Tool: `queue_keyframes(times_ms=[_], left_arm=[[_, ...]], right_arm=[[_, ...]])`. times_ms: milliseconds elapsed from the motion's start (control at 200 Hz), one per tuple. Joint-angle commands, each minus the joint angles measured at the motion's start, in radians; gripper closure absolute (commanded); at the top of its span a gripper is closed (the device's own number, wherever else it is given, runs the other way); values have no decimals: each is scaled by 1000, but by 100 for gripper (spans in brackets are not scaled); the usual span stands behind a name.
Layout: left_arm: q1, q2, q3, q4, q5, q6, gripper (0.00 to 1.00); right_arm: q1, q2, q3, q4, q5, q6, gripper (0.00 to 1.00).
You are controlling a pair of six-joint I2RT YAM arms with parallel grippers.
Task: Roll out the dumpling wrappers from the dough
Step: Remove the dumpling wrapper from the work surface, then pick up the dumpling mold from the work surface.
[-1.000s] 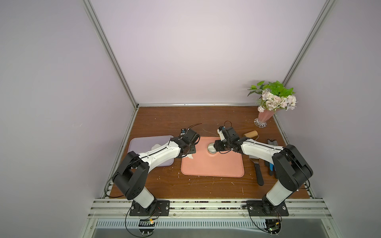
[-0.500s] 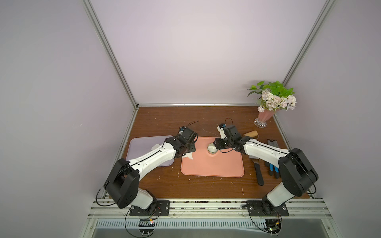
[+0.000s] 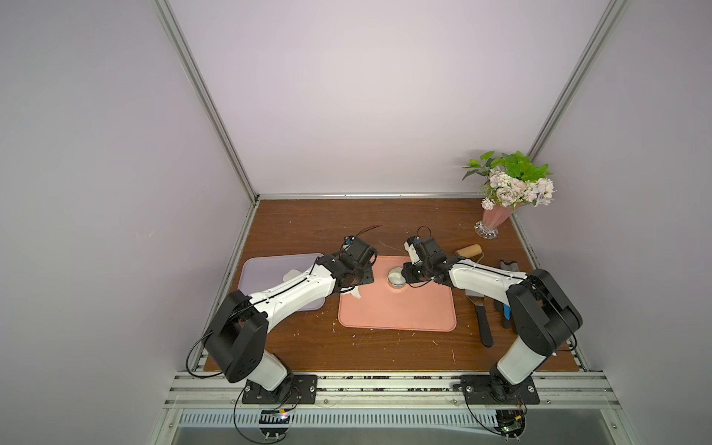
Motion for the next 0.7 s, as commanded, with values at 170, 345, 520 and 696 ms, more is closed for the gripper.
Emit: queue_keyframes(times_ms=[170, 345, 520, 696], left_arm=[[-11, 6, 11, 8, 5, -2, 43], [-11, 13, 5, 15, 8, 0, 44], [-11, 13, 7, 23, 16, -2, 44], [-10, 9, 9, 23, 21, 1, 44]], right_arm=[[10, -26, 40, -23, 6, -14, 87], [10, -93, 41, -48, 9, -20, 91], [11, -140, 38, -74, 22, -28, 92], [11, -169, 36, -84, 40, -33, 92]])
